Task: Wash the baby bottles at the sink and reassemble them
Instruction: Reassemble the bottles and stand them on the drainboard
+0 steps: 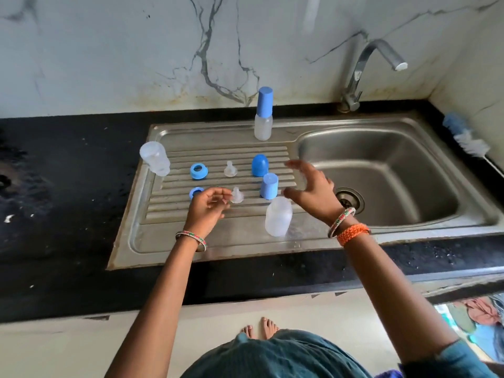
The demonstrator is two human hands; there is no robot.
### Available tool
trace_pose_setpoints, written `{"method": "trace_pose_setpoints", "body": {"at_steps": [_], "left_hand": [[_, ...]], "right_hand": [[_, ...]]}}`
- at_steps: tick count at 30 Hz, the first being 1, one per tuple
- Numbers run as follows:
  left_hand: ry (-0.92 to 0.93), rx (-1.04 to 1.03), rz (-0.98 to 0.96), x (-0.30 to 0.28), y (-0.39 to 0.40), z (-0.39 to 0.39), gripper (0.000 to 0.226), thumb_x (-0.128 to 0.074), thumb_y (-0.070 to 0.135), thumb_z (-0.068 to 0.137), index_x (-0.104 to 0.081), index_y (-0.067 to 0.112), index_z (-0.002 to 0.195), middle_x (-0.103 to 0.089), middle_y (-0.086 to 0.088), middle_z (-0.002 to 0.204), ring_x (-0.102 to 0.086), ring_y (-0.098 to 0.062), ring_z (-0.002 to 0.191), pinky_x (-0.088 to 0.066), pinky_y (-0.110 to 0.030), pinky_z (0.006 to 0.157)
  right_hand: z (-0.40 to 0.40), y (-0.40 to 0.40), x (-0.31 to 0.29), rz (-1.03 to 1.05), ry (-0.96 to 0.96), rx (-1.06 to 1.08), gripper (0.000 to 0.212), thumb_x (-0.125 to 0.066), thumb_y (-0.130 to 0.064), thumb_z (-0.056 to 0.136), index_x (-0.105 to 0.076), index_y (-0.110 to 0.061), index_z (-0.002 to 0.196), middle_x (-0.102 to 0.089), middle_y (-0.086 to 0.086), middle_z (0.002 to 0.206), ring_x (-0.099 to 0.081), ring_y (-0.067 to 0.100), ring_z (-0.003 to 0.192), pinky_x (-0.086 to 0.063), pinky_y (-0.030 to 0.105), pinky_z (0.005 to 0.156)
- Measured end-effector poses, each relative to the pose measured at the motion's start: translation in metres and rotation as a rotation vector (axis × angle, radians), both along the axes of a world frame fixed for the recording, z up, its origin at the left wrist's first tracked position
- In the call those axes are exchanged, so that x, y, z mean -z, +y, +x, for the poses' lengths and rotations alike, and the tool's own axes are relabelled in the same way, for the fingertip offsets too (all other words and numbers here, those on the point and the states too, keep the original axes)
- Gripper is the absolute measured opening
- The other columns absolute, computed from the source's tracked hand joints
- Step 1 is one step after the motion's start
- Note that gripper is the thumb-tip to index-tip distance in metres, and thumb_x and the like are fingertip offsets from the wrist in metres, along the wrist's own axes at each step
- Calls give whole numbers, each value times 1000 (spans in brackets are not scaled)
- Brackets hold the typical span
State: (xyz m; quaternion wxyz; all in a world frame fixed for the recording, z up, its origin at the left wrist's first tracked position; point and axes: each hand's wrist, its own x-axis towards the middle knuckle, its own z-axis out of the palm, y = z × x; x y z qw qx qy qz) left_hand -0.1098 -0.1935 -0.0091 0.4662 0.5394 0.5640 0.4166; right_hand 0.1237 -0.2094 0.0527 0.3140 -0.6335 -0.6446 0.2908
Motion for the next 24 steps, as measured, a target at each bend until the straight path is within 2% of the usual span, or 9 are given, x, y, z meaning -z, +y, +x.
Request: {"method": "trace_pose_setpoints", "body": {"at_steps": [3, 6, 9, 12, 14, 16, 18, 21, 24], "left_hand": [[197, -156, 174, 0, 6, -28, 29, -51, -8, 86, -64, 13, 102, -68, -2, 96, -63, -10, 89, -48, -15, 79], [253, -288, 184, 5, 7, -52, 31, -51, -11, 83, -63, 9, 102, -66, -2, 99, -59, -7, 88, -42, 0, 72], [288, -374, 131, 13, 7, -70, 30, -47, -11, 84, -64, 6, 102, -67, -7, 98, -59, -9, 86, -40, 1, 68], [292, -376, 92, 18, 6, -78, 31, -47, -11, 85, -64, 6, 104, -68, -7, 99, -61, -12, 90, -41, -6, 72], [276, -373, 82, 18, 7, -79, 31, -47, -10, 85, -64, 7, 104, -68, -6, 99, -62, -17, 91, -47, -15, 74], [251, -371, 62, 16, 12, -77, 29, -47, -9, 86, -64, 8, 103, -68, -5, 98, -63, -19, 90, -51, -32, 77], [234, -373, 46, 13, 18, -71, 26, -48, -6, 87, -64, 8, 103, -67, -5, 98, -62, -20, 91, -53, -40, 81], [206, -409, 28, 8, 28, -61, 24, -49, -6, 87, -65, 7, 100, -68, -5, 97, -63, -22, 93, -54, -46, 84], [133, -415, 32, -1, 36, -51, 21, -51, -5, 86, -64, 10, 92, -68, -11, 97, -63, -30, 94, -53, -49, 82]], "right_hand": [[-41, 32, -13, 67, 2, -195, 39, -64, -11, 81, -59, -12, 120, -63, 4, 119, -57, 19, 111, -43, 33, 99], [-102, 67, 3, -13, -180, -444, 42, -63, -12, 85, -56, -10, 126, -61, 11, 123, -56, 24, 115, -41, 30, 99], [-147, 93, 33, -78, -525, -652, 52, -64, -24, 87, -47, -16, 136, -51, 14, 134, -49, 31, 123, -37, 35, 101], [-165, 107, 54, -97, -690, -721, 52, -65, -24, 84, -48, -21, 133, -53, 9, 131, -53, 32, 118, -46, 43, 95], [-167, 111, 58, -61, -673, -716, 45, -63, -22, 85, -51, -20, 129, -56, 9, 127, -55, 31, 115, -48, 43, 92], [-167, 114, 59, -23, -631, -703, 39, -65, -22, 84, -56, -17, 122, -59, 11, 121, -57, 32, 111, -49, 40, 88], [-166, 115, 58, -48, -624, -720, 41, -68, -21, 82, -56, -13, 120, -60, 14, 119, -57, 33, 108, -48, 40, 88], [-167, 112, 56, -100, -616, -746, 51, -68, -17, 82, -48, -11, 128, -57, 18, 120, -58, 35, 106, -48, 41, 87], [-157, 109, 34, -91, -553, -755, 62, -70, -18, 81, -45, -15, 138, -58, 15, 125, -55, 29, 113, -42, 32, 92]]}}
